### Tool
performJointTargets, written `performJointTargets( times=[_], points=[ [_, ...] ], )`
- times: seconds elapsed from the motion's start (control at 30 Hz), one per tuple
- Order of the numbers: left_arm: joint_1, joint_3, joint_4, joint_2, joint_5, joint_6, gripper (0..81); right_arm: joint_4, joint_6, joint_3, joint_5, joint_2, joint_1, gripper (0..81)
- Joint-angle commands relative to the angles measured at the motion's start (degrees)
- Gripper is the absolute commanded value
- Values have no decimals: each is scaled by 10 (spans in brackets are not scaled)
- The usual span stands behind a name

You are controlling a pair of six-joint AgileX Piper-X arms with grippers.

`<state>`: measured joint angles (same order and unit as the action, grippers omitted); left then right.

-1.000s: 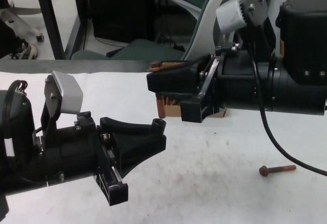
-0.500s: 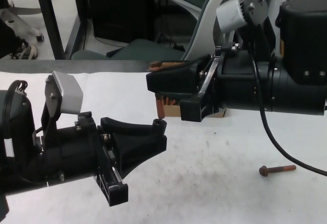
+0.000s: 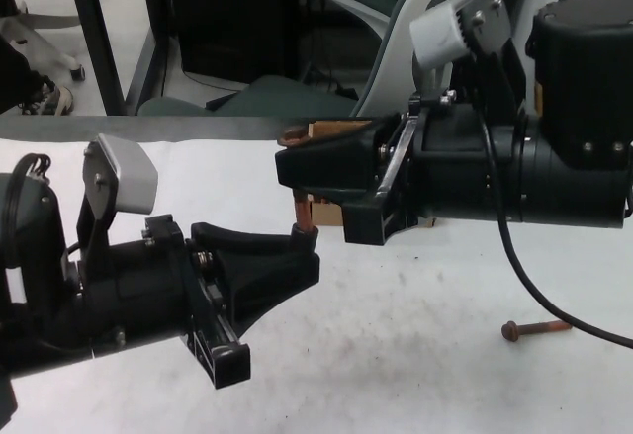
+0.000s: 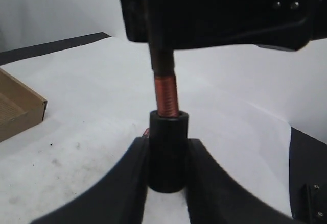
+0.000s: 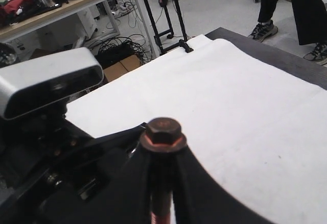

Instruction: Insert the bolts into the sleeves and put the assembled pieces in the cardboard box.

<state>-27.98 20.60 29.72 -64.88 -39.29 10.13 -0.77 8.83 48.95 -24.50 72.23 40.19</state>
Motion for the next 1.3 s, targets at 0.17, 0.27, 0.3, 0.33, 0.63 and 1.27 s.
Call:
performJointTargets(
  times=[0.17,0.27,0.3,0.33,0.63,1.27],
  points=[
    [0,3,27,3,7,8,8,4,2,6,-5,-2,2,2],
    [0,3,49,3,31,52,8,8,2,6,-2,-2,2,2],
    [0,3,59,3,44,66,8,8,2,6,-2,-2,2,2],
    [0,3,69,3,57,81,8,8,2,6,-2,-2,2,2],
    [0,3,122,3,95,183,8,8,2,6,-2,-2,2,2],
    [0,3,199,3,76,212,8,8,2,6,-2,-2,2,2]
  ],
)
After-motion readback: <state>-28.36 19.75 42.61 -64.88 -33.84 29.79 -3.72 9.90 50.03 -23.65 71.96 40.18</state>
